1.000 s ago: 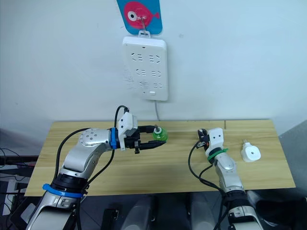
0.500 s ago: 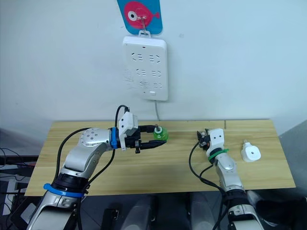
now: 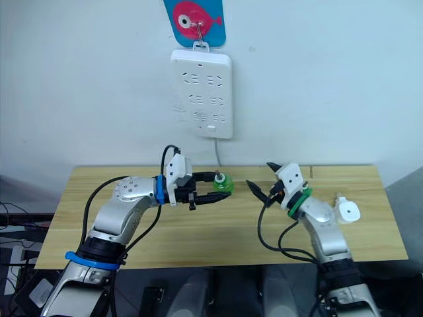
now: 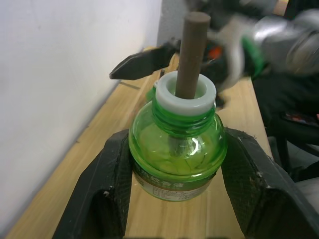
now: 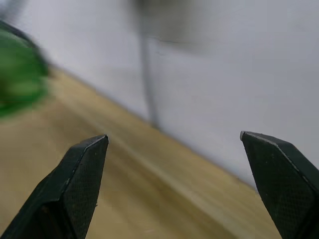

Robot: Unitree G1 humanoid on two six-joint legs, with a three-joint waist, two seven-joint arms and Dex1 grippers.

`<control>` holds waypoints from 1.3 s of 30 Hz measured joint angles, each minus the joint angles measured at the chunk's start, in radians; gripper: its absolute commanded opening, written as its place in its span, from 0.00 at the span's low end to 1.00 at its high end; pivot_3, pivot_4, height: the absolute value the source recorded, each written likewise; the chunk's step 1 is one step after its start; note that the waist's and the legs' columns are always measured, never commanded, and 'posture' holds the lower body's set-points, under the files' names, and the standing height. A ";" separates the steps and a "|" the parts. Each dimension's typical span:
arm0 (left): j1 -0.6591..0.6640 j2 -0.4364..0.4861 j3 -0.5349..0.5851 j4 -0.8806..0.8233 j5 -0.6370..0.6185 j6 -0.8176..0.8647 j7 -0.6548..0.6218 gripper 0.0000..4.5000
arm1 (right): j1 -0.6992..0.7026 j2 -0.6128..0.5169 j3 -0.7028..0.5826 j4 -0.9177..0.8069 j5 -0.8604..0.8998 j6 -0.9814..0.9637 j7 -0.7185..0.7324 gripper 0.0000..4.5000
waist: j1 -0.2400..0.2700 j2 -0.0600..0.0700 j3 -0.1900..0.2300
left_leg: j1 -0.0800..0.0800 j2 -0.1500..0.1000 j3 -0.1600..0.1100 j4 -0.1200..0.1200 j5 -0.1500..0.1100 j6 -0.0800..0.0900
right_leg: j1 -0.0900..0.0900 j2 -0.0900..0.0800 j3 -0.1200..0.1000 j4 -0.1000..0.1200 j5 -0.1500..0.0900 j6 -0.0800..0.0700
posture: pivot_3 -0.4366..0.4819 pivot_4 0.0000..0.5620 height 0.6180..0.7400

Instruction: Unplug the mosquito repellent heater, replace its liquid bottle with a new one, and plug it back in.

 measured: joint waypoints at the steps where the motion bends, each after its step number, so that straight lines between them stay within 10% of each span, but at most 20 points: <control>1: -0.001 0.000 0.000 0.006 0.000 -0.008 0.000 0.50 | -0.002 -0.025 0.000 -0.038 0.032 0.050 0.026 0.85 | 0.000 0.000 0.000 | 0.000 0.000 0.000 0.000 0.000 0.000 | 0.000 0.000 0.000 0.000 0.000 0.000 | 0.53 0.53 1.00; 4: -0.015 -0.001 0.000 0.029 0.001 -0.026 -0.001 0.50 | -0.012 -0.103 -0.003 -0.155 0.144 0.219 0.092 0.62 | 0.001 0.000 0.000 | -0.001 0.000 -0.002 0.000 0.000 0.000 | 0.000 0.000 -0.002 0.000 0.000 0.000 | 0.53 0.51 1.00; 26: -0.062 -0.032 -0.005 0.037 0.001 -0.052 -0.024 0.50 | -0.153 0.004 0.069 -0.243 0.177 0.399 0.028 0.62 | 0.002 0.000 -0.002 | -0.002 -0.001 -0.002 0.000 0.000 -0.001 | -0.001 -0.002 -0.006 0.000 0.000 0.000 | 0.54 0.44 1.00; 32: -0.060 -0.037 -0.004 0.037 0.002 -0.032 -0.014 0.50 | -0.157 -0.004 0.109 -0.219 0.064 0.288 0.030 0.20 | 0.002 0.000 -0.003 | -0.002 -0.001 -0.002 0.001 0.000 -0.001 | -0.001 -0.002 -0.006 0.000 0.000 0.000 | 0.55 0.42 1.00; 37: -0.054 -0.037 -0.004 0.031 0.002 -0.029 -0.013 0.50 | -0.146 -0.005 0.115 -0.219 0.046 0.259 0.035 0.19 | 0.003 0.000 -0.004 | -0.002 -0.001 -0.002 0.001 0.001 -0.001 | -0.001 -0.002 -0.006 0.000 0.000 0.000 | 0.55 0.41 1.00; 39: -0.050 -0.037 -0.004 0.027 0.002 -0.024 -0.012 0.66 | -0.140 -0.005 0.116 -0.219 0.045 0.250 0.037 0.19 | 0.003 0.000 -0.005 | -0.002 -0.001 -0.002 0.001 0.001 -0.001 | -0.001 -0.002 -0.006 0.000 0.000 0.000 | 0.55 0.40 1.00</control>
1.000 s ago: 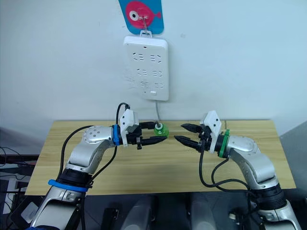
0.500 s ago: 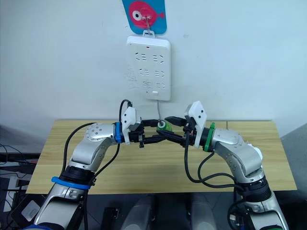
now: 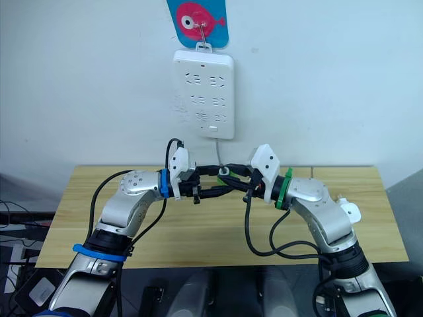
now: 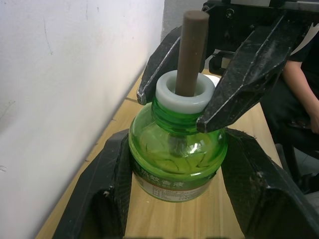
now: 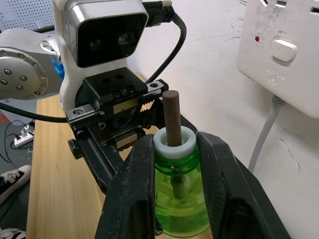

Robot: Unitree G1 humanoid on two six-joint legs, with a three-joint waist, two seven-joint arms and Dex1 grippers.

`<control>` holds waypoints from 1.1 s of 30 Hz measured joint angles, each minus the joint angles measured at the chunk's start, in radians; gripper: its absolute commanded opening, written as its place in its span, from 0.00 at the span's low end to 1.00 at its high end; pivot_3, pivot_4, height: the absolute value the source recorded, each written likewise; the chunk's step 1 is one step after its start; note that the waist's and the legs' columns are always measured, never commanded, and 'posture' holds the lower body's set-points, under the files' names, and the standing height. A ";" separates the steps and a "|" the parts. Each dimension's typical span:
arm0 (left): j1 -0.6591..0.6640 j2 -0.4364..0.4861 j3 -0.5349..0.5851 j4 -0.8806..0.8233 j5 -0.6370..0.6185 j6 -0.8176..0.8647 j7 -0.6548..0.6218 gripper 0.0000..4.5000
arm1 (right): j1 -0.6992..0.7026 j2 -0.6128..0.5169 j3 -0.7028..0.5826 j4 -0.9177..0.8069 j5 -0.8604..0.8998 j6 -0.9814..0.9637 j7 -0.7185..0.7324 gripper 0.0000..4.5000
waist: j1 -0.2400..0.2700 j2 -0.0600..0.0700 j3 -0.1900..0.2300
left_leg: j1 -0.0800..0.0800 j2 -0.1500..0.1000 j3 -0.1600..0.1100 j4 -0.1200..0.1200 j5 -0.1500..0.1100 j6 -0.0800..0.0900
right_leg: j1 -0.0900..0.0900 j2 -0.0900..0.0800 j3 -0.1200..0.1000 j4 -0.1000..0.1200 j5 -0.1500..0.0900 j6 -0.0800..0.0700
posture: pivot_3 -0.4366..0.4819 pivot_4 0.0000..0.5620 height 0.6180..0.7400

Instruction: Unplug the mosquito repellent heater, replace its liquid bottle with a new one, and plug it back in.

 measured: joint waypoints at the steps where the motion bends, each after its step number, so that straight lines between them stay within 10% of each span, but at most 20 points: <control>1: 0.002 0.000 0.001 -0.003 -0.001 0.003 0.003 0.72 | 0.005 0.004 -0.004 0.000 0.006 0.002 -0.002 0.19 | 0.000 0.000 0.000 | 0.000 0.000 0.000 0.000 0.000 0.000 | 0.000 0.000 0.000 0.000 0.000 0.000 | 0.55 0.39 1.00; 6: 0.011 -0.036 0.011 -0.044 -0.009 0.009 0.044 1.00 | 0.035 0.114 -0.153 0.003 0.171 0.151 -0.115 0.19 | 0.003 -0.001 -0.008 | 0.000 0.000 0.000 0.000 0.000 0.000 | 0.000 0.000 0.000 0.000 0.000 0.000 | 0.56 0.37 1.00; 16: 0.045 -0.172 0.037 -0.131 0.003 -0.073 0.242 1.00 | 0.048 0.318 -0.582 0.038 0.855 0.496 -0.597 0.19 | 0.007 0.000 -0.027 | 0.001 0.000 0.002 0.000 0.000 0.000 | 0.000 0.000 0.001 0.001 0.000 0.000 | 0.55 0.38 1.00; 33: 0.036 -0.270 0.029 -0.115 0.032 -0.110 0.377 1.00 | 0.042 0.299 -0.518 0.028 1.173 0.414 -0.882 0.19 | -0.001 0.000 -0.027 | 0.001 0.000 0.002 0.000 0.000 0.000 | 0.000 0.000 0.002 0.002 0.000 0.000 | 0.54 0.41 1.00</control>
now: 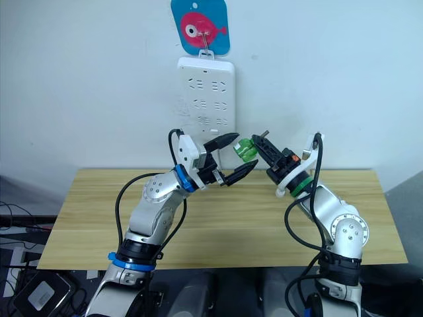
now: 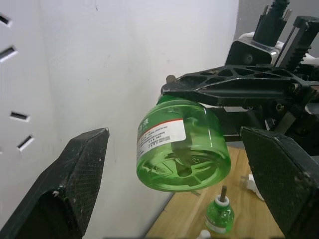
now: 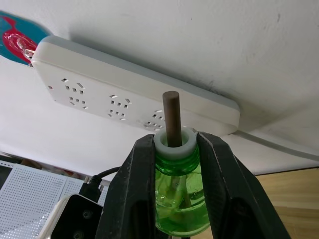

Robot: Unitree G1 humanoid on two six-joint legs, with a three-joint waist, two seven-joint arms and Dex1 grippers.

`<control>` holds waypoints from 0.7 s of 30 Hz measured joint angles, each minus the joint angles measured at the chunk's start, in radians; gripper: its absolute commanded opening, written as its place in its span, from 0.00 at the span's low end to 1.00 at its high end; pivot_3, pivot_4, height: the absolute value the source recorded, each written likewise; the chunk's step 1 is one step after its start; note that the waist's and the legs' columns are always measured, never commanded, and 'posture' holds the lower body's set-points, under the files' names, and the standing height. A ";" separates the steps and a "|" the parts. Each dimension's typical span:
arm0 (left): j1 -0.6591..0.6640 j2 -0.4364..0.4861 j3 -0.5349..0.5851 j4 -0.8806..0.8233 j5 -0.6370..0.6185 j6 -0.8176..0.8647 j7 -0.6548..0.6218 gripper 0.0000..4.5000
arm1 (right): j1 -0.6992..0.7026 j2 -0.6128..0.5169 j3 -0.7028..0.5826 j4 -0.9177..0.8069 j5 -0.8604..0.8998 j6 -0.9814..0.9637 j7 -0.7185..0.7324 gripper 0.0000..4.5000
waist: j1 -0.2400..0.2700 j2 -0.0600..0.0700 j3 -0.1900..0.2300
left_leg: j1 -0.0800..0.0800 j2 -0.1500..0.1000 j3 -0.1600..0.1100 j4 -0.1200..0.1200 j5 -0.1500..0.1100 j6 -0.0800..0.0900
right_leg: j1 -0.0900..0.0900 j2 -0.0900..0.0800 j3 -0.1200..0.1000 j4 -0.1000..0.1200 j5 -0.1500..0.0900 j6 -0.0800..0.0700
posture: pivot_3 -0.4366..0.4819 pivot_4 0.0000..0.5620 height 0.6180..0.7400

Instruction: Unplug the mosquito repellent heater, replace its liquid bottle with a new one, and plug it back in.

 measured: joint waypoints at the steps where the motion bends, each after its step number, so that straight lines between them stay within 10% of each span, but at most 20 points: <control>1: 0.000 -0.001 0.000 0.000 -0.001 0.003 0.005 1.00 | 0.000 -0.004 0.005 0.000 0.006 -0.007 -0.004 0.19 | 0.000 0.000 0.000 | 0.000 0.000 0.000 0.000 0.000 0.000 | 0.000 0.000 0.000 0.000 0.000 0.000 | 0.54 0.41 1.00; 10: -0.002 -0.009 0.000 0.004 -0.017 0.016 0.007 0.50 | -0.001 -0.017 0.034 0.000 0.054 -0.066 -0.039 0.19 | -0.001 0.000 0.000 | 0.000 0.000 0.000 0.000 0.000 0.000 | 0.000 0.000 0.000 0.000 0.000 0.000 | 0.53 0.42 1.00; 21: -0.022 -0.019 -0.003 0.035 -0.015 0.003 0.005 0.49 | 0.002 -0.047 0.073 0.000 0.069 -0.106 -0.048 0.27 | -0.001 0.000 0.000 | 0.000 0.000 0.000 0.000 0.000 0.000 | 0.000 0.000 0.000 0.000 0.000 0.000 | 0.53 0.43 1.00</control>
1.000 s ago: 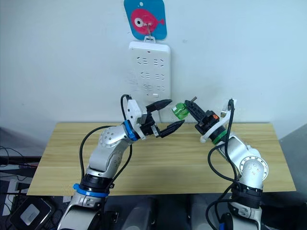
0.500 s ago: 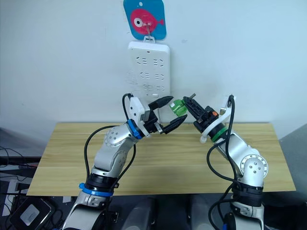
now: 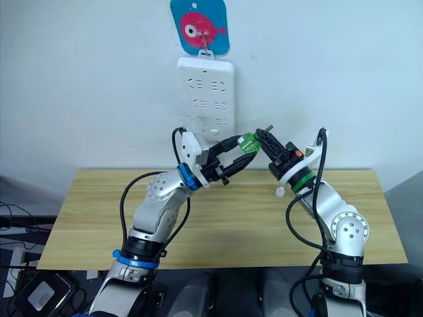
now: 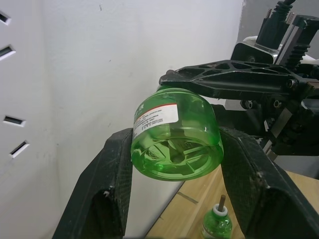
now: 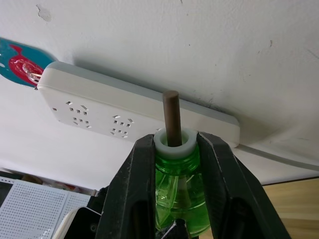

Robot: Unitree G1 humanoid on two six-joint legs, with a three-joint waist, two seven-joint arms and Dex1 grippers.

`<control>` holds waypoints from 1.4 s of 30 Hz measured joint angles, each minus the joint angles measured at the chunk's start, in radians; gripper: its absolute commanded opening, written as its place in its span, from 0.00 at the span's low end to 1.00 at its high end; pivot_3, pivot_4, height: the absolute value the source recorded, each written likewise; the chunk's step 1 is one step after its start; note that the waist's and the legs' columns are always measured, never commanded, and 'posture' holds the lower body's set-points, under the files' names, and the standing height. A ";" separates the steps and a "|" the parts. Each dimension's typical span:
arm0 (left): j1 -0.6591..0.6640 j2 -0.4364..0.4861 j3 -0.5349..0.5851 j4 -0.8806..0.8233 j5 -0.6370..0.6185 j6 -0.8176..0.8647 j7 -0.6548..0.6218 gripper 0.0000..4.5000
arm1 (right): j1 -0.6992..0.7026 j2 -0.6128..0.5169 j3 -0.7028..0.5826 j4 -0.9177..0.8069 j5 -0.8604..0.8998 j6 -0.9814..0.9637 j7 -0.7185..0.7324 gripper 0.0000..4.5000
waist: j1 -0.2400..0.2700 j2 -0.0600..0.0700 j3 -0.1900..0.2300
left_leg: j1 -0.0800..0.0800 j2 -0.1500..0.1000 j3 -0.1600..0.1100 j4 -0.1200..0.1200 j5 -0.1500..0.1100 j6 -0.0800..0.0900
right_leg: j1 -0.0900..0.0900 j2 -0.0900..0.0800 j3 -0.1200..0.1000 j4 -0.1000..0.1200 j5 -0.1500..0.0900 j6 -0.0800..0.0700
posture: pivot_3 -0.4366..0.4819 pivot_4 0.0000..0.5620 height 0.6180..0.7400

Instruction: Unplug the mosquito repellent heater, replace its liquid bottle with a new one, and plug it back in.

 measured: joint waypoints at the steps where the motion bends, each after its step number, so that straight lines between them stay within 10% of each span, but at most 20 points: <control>1: 0.000 0.001 0.000 0.001 0.001 -0.002 0.000 0.49 | 0.000 -0.003 0.003 0.000 0.000 -0.002 0.002 0.35 | 0.000 0.000 0.000 | 0.000 0.000 0.000 0.000 0.000 0.000 | 0.000 0.000 0.000 0.000 0.000 0.000 | 0.52 0.44 1.00; 10: -0.027 0.078 0.018 0.014 -0.035 0.068 -0.060 0.49 | 0.036 -0.380 0.010 0.013 0.011 0.181 0.142 0.99 | 0.002 0.000 0.000 | -0.001 -0.001 0.000 0.000 -0.001 0.002 | 0.001 0.000 0.001 -0.002 0.000 0.000 | 0.51 0.46 1.00; 21: 0.011 0.110 0.015 -0.029 -0.068 0.125 -0.110 0.49 | 0.075 -0.949 0.164 0.210 -0.518 0.340 0.500 0.99 | 0.002 -0.001 0.001 | 0.000 0.000 0.001 0.001 -0.001 0.003 | 0.002 0.000 0.001 -0.002 0.000 0.000 | 0.51 0.48 1.00; 42: 0.061 0.121 0.015 -0.080 -0.068 0.146 -0.084 0.49 | 0.056 -0.846 0.258 0.460 -1.073 0.238 0.687 0.99 | 0.013 -0.002 0.001 | 0.000 0.000 0.002 0.001 -0.001 0.003 | 0.002 0.000 0.002 -0.002 0.000 0.000 | 0.56 0.51 1.00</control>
